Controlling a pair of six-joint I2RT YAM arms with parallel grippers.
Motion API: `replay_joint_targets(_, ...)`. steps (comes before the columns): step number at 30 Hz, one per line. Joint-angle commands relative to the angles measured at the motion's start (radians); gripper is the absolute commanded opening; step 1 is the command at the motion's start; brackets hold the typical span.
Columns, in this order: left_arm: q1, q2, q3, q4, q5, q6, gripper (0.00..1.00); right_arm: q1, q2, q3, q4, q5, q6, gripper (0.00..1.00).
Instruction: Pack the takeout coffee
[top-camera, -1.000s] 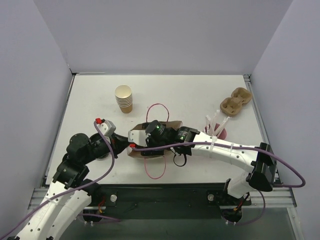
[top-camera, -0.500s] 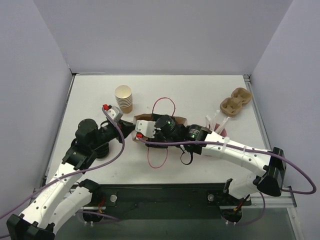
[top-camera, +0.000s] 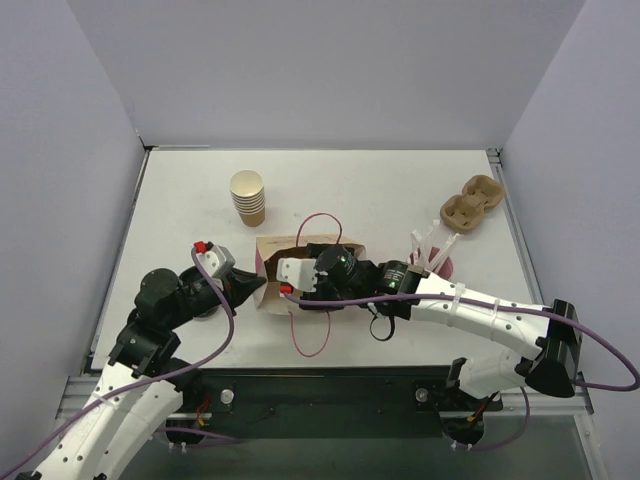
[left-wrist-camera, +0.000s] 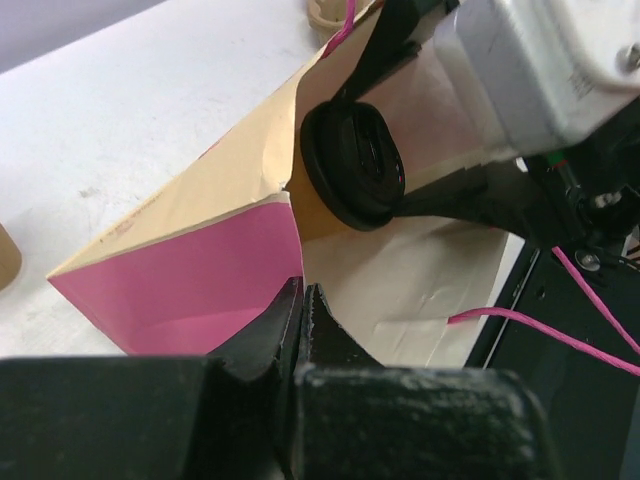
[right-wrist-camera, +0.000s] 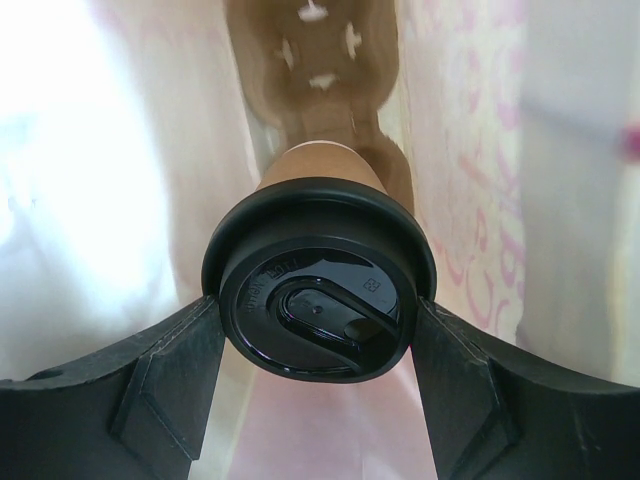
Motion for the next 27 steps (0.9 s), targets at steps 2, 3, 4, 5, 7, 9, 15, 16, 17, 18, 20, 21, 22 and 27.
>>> replay_joint_targets(2, 0.003, -0.034, -0.027, -0.050, 0.061, 0.013, 0.00, 0.000, -0.007, 0.002, -0.019, -0.048, -0.027, 0.40)
replay_joint_targets(3, 0.003, -0.039, -0.035, -0.051, 0.064, 0.012, 0.00, -0.002, 0.002, 0.011, -0.019, -0.051, -0.035, 0.40)
replay_joint_targets(4, 0.003, -0.040, -0.033, -0.050, 0.067, 0.012, 0.00, -0.002, 0.010, 0.017, -0.020, -0.055, -0.042, 0.40)
replay_joint_targets(5, 0.003, -0.036, -0.033, -0.046, 0.070, 0.013, 0.00, -0.005, 0.028, 0.023, -0.019, -0.058, -0.049, 0.40)
replay_joint_targets(7, 0.003, -0.023, -0.035, -0.046, 0.081, 0.018, 0.00, -0.014, 0.050, 0.046, -0.010, -0.058, -0.065, 0.40)
replay_joint_targets(9, 0.003, -0.022, -0.035, -0.046, 0.084, 0.019, 0.00, -0.031, 0.079, 0.063, 0.003, -0.057, -0.085, 0.40)
replay_joint_targets(15, 0.002, -0.039, -0.041, -0.051, 0.073, 0.016, 0.00, -0.031, 0.127, 0.054, 0.017, -0.032, -0.216, 0.40)
replay_joint_targets(16, 0.002, -0.039, -0.042, -0.051, 0.072, 0.016, 0.00, -0.033, 0.128, 0.049, 0.021, -0.025, -0.225, 0.40)
replay_joint_targets(17, 0.002, -0.037, -0.042, -0.050, 0.075, 0.018, 0.00, -0.037, 0.131, 0.049, 0.024, -0.022, -0.246, 0.40)
replay_joint_targets(18, 0.002, -0.040, -0.042, -0.051, 0.075, 0.019, 0.00, -0.037, 0.133, 0.052, 0.023, -0.015, -0.260, 0.40)
replay_joint_targets(20, 0.002, -0.045, -0.044, -0.050, 0.075, 0.022, 0.00, -0.037, 0.133, 0.064, 0.023, 0.006, -0.283, 0.40)
replay_joint_targets(21, 0.003, -0.049, -0.045, -0.050, 0.075, 0.022, 0.00, -0.040, 0.131, 0.068, 0.023, 0.009, -0.303, 0.40)
replay_joint_targets(22, 0.003, -0.048, -0.046, -0.048, 0.075, 0.024, 0.00, -0.045, 0.130, 0.068, 0.023, 0.012, -0.315, 0.40)
replay_joint_targets(27, 0.003, -0.052, -0.047, -0.042, 0.078, 0.022, 0.00, -0.063, 0.130, 0.060, -0.009, 0.012, -0.385, 0.40)
